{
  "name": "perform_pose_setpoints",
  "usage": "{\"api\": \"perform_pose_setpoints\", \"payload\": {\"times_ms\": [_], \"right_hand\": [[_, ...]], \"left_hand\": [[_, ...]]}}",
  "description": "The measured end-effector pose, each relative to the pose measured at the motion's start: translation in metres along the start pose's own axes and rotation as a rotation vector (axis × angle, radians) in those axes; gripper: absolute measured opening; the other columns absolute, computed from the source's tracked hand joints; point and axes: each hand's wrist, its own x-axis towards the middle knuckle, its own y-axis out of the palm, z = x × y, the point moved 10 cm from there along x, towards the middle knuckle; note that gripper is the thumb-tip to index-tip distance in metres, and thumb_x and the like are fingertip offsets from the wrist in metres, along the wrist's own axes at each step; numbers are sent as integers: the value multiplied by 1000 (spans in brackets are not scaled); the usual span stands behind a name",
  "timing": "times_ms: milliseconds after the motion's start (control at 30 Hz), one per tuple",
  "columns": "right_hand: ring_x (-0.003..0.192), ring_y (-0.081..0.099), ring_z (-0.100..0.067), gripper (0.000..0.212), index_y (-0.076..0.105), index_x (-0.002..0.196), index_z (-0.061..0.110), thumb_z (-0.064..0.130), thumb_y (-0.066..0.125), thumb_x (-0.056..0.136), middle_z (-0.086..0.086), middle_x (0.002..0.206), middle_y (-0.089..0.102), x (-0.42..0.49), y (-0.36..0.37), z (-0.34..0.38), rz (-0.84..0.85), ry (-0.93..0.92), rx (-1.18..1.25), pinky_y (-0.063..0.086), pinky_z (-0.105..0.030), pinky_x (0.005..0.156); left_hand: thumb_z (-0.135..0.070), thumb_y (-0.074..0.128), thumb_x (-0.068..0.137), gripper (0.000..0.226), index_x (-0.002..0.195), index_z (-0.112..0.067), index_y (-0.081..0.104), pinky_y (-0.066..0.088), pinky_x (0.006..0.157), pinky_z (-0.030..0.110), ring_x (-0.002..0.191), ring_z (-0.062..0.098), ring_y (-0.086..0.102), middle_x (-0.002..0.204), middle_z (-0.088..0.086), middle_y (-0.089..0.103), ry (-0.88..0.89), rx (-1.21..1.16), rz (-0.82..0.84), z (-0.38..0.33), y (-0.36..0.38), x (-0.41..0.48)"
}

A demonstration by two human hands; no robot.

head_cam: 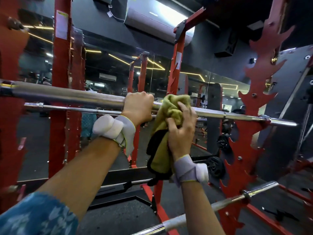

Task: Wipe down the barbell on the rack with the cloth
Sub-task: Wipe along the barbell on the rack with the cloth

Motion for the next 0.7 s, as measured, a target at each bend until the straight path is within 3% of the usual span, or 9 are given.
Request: {"api": "perform_pose_setpoints", "payload": {"times_ms": [67,133,400,600,700], "right_hand": [[123,43,-26,56,53,131,21,34,49,77,-5,147,36,7,11,-14,136,-24,-21,33,-17,99],[119,48,-32,57,52,134,22,35,47,78,-4,148,37,23,9,-23,183,-38,-125,42,-37,95],[117,49,-27,42,54,130,23,24,57,88,-2,138,44,65,-20,-100,143,208,-136,40,-33,89],[115,50,-33,51,59,125,20,31,50,76,-7,138,45,46,-11,-76,180,-28,-112,44,-40,94],[115,50,-31,45,59,125,23,27,55,80,-3,139,44,45,-25,-98,137,15,-154,43,-37,92]], "left_hand": [[-27,59,83,28,107,-12,58,36,71,33,99,30,61,105,9,63,13,-20,-27,-12,0,5],[-27,59,83,30,107,-11,56,39,73,34,99,31,60,106,10,62,36,-32,-46,-26,1,11],[-25,60,83,28,106,-9,57,35,67,31,96,28,60,104,9,62,153,1,-94,-82,4,35],[-18,51,86,23,107,-10,52,42,72,34,98,29,61,107,9,60,169,-49,-116,-106,19,43],[-13,51,84,23,107,-10,51,41,71,34,97,29,61,107,10,61,133,52,-147,-105,25,43]]}}
